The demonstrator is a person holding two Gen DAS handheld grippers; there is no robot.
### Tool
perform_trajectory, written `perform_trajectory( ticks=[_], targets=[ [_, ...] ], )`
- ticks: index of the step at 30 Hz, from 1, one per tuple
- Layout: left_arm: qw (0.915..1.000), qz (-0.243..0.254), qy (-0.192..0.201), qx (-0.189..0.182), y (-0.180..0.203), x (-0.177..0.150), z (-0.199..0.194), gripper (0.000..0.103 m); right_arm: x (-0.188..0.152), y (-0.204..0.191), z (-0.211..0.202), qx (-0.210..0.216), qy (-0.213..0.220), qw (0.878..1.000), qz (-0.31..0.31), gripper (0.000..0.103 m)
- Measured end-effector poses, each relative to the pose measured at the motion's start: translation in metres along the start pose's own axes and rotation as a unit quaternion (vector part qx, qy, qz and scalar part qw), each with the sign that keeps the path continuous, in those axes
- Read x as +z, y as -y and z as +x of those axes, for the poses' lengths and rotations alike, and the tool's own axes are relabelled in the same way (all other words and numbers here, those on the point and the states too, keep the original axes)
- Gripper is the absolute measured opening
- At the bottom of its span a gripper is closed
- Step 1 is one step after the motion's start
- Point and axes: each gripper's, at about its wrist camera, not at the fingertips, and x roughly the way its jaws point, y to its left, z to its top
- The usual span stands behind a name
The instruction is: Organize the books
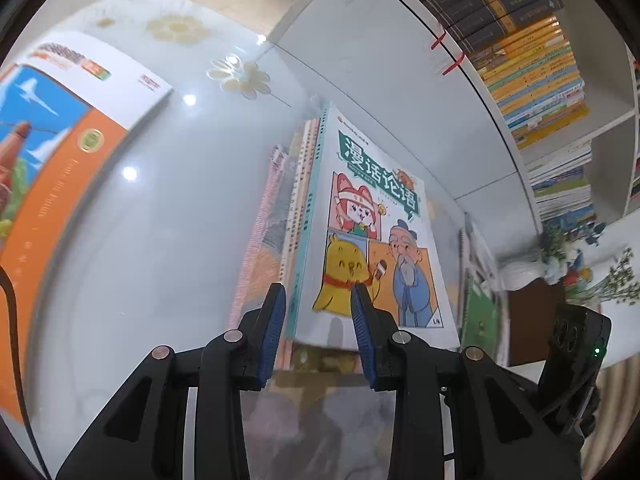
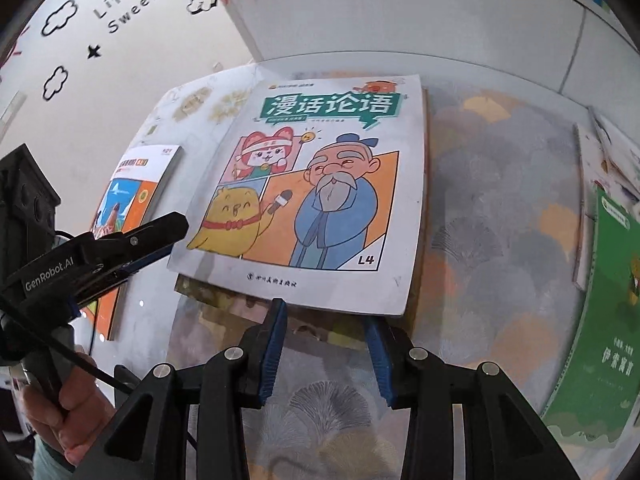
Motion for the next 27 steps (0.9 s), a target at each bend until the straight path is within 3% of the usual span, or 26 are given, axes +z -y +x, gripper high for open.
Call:
perform_trajectory(
  ticks=[3, 6, 8, 9, 10, 15, 18, 20, 22, 24, 27],
  targets=[
    [0.9992, 0.038, 0.001, 0.016, 0.019, -0.01, -0.009, 0.03, -0.01, 0.003, -0.002, 0.001, -0.007, 1.0, -0.013, 0.04],
    [0.9951, 0.094, -0.024, 0.016, 0.053, -0.03, -0.01, 0.04, -0.035, 0.017, -0.017, 0.013, -0.007, 1.0, -0.007, 0.052],
    [0.9917, 0.118, -0.051, -0.012, 0.077, -0.044, -0.004, 0.053, -0.056, 0.029, -0.025, 0.014, -0.01, 1.0, 0.004, 0.055],
    [0.9898, 0.126, -0.061, -0.024, 0.087, -0.051, 0.0, 0.071, -0.07, 0.04, -0.029, 0.014, -0.017, 1.0, 0.016, 0.055],
    [0.9867, 0.14, -0.073, -0.039, 0.101, -0.06, 0.006, 0.08, -0.081, 0.05, -0.033, 0.014, -0.022, 0.999, 0.028, 0.055],
    [0.9706, 0.188, -0.133, -0.07, 0.163, -0.098, 0.044, 0.08, -0.122, 0.106, -0.062, -0.009, -0.017, 0.995, 0.097, 0.055],
    [0.9664, 0.198, -0.146, -0.075, 0.191, -0.112, 0.066, 0.08, -0.136, 0.152, -0.088, -0.032, 0.011, 0.989, 0.147, 0.055],
    [0.9663, 0.208, -0.142, -0.053, 0.209, -0.118, 0.082, 0.078, -0.141, 0.182, -0.103, -0.048, 0.041, 0.981, 0.181, 0.055],
    [0.9691, 0.203, -0.137, -0.029, 0.222, -0.122, 0.103, 0.068, -0.147, 0.215, -0.117, -0.074, 0.074, 0.971, 0.215, 0.055],
    [0.9716, 0.192, -0.138, -0.002, 0.229, -0.126, 0.123, 0.058, -0.148, 0.239, -0.121, -0.102, 0.081, 0.964, 0.232, 0.055],
    [0.9732, 0.182, -0.133, 0.045, 0.233, -0.129, 0.152, 0.058, -0.143, 0.274, -0.117, -0.123, 0.082, 0.96, 0.236, 0.052]
  ],
)
